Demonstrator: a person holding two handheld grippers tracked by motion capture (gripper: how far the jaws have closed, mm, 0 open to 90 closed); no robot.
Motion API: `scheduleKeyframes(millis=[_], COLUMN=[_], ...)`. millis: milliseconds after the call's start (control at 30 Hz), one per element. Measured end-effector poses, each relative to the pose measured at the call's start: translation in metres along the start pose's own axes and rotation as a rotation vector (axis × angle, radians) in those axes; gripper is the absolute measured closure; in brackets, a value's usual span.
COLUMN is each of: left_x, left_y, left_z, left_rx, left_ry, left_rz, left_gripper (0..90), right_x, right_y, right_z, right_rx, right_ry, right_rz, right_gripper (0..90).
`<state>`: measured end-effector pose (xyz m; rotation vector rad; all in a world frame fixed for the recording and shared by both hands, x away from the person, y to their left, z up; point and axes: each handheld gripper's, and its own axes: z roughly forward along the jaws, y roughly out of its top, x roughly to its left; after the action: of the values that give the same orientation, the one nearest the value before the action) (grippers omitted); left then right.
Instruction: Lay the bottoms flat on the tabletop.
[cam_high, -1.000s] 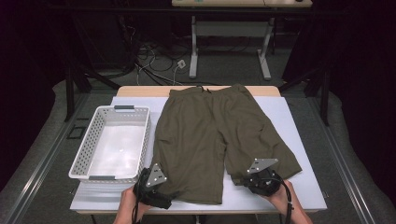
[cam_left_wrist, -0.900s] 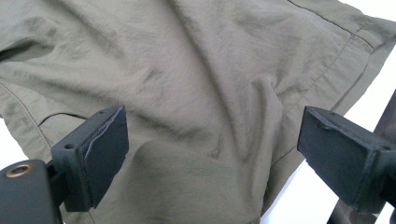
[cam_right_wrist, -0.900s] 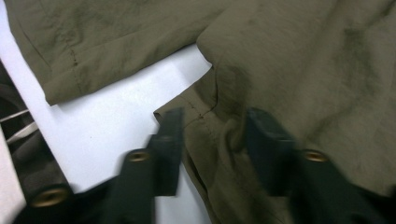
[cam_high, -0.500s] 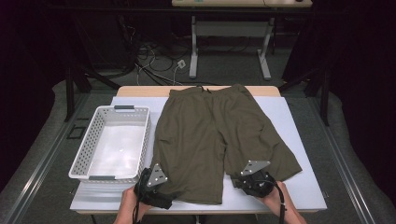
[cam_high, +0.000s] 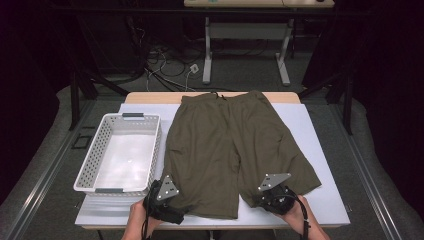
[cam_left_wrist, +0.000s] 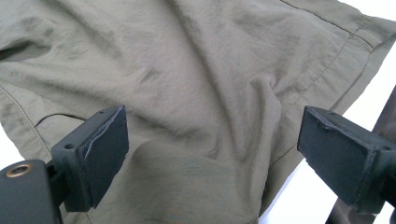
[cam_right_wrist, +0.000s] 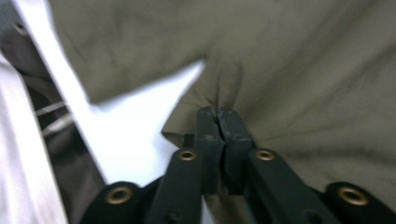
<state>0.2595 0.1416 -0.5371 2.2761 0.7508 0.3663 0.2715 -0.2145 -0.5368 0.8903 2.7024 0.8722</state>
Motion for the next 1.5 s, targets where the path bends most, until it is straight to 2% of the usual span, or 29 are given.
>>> scheduleKeyframes(millis=[33,67,167,267,400,467,500,600,667,867,967,1067,1100,1167,1200,1333,1367,1500], left_x=[0.0,0.0,0.0,-0.001,-0.001,-0.001,0.0,-0.001,-0.002,-0.001,-0.001,-0.002,-0.002,-0.001,-0.001,-0.002,-0.002,-0.001], left_y=[0.0,0.0,0.0,0.0,0.0,0.0,0.001,0.001,0.001,0.0,0.001,0.001,0.001,0.0,0.0,0.0,0.0,0.0], left_z=[0.0,0.0,0.0,0.0,0.0,0.001,0.0,0.002,0.002,0.002,0.003,0.004,0.004,0.004,0.004,0.003,0.003,0.002], left_rx=[0.0,0.0,0.0,-0.001,-0.001,0.002,0.006,0.002,0.001,0.005,0.014,0.008,0.011,0.009,0.011,0.012,0.01,0.006], left_ry=[-0.003,-0.002,-0.001,-0.001,0.004,0.005,0.002,0.0,-0.001,0.0,-0.006,-0.001,-0.002,-0.001,-0.001,-0.003,-0.003,0.0], left_rz=[-0.005,-0.005,-0.002,-0.005,-0.001,0.001,0.004,0.0,-0.001,-0.006,0.001,0.005,0.006,0.0,-0.002,-0.001,-0.001,-0.001], left_gripper=[8.5,8.5,8.5,8.5,8.4,8.5,8.4,8.4,8.5,8.5,8.5,8.5,8.5,8.4,8.5,8.5,8.5,8.5], right_x=[-0.001,-0.002,-0.007,-0.015,-0.034,-0.045,-0.054,-0.076,-0.089,-0.114,-0.126,-0.135,-0.136,-0.137,-0.136,-0.13,-0.129,-0.124], right_y=[-0.001,-0.001,0.0,-0.001,-0.007,-0.011,-0.015,-0.024,-0.03,-0.048,-0.053,-0.056,-0.057,-0.059,-0.06,-0.058,-0.058,-0.058], right_z=[0.002,0.001,-0.009,-0.022,-0.038,-0.043,-0.044,-0.042,-0.041,-0.043,-0.04,-0.035,-0.034,-0.036,-0.036,-0.035,-0.035,-0.038], right_rx=[0.008,0.012,-0.033,-0.098,-0.149,-0.156,-0.149,-0.141,-0.117,-0.09,-0.054,-0.025,-0.034,-0.047,-0.056,-0.063,-0.052,-0.005], right_ry=[0.002,-0.019,-0.037,-0.065,-0.13,-0.165,-0.197,-0.262,-0.319,-0.431,-0.494,-0.5,-0.496,-0.461,-0.442,-0.43,-0.426,-0.454], right_rz=[0.01,0.02,0.039,0.068,0.128,0.164,0.181,0.264,0.287,0.404,0.464,0.519,0.534,0.548,0.547,0.535,0.525,0.522], right_gripper=[69.5,62.2,44.0,34.6,33.7,34.7,35.3,38.4,41.1,46.0,45.0,43.7,44.9,55.6,60.3,86.0,90.0,90.0])
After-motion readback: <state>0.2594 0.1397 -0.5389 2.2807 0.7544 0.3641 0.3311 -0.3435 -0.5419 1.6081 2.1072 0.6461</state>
